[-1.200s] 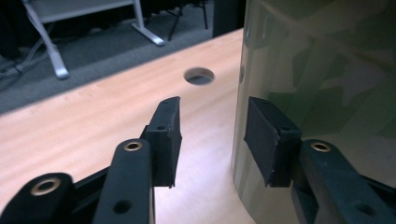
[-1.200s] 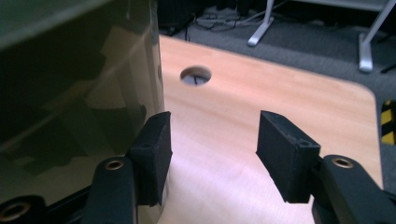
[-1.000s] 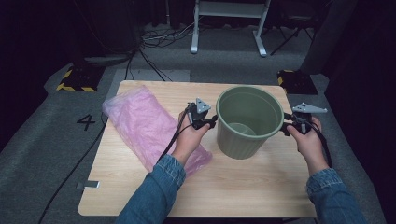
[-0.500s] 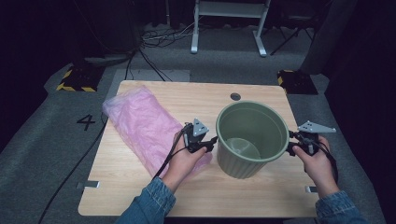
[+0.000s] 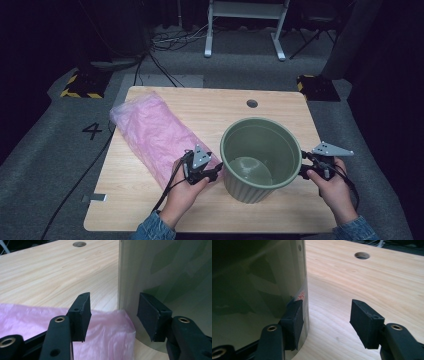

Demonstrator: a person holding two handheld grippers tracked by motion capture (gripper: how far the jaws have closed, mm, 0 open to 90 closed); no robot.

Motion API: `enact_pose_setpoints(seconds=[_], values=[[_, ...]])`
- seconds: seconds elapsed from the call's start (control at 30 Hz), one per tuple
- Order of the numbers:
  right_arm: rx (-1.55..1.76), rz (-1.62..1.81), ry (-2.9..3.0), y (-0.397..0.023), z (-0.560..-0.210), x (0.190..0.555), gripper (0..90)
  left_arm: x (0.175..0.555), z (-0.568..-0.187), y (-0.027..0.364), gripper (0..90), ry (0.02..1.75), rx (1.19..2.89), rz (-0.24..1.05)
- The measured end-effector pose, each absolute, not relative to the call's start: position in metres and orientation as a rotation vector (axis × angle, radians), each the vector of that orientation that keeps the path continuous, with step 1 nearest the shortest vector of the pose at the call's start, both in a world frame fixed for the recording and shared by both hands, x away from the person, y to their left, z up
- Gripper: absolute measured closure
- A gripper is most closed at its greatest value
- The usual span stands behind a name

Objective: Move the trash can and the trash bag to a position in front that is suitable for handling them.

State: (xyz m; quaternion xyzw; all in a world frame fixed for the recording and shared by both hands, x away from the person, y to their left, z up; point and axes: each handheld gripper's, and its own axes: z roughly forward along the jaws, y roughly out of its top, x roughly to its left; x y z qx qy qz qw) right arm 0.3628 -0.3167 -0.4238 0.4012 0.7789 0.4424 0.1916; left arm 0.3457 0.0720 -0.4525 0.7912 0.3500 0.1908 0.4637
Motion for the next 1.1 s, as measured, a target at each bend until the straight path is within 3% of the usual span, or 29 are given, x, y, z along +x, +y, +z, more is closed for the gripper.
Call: enact_pose_setpoints(seconds=[0.3, 0.5, 1.1], values=[[1.081, 1.270, 2.235, -0.296, -0.435, 0.360, 40.1, 0.326, -0.458, 0.097, 38.4, 0.906, 1.926, 0.449], [1.082, 1.221, 2.274, -0.294, -0.443, 0.360, 31.6, 0.321, -0.456, 0.120, 34.8, 0.966, 1.908, 0.491], [1.060, 0.867, 2.344, -0.288, -0.491, 0.364, 24.6, 0.335, -0.460, 0.226, 29.5, 1.318, 1.837, 0.555]])
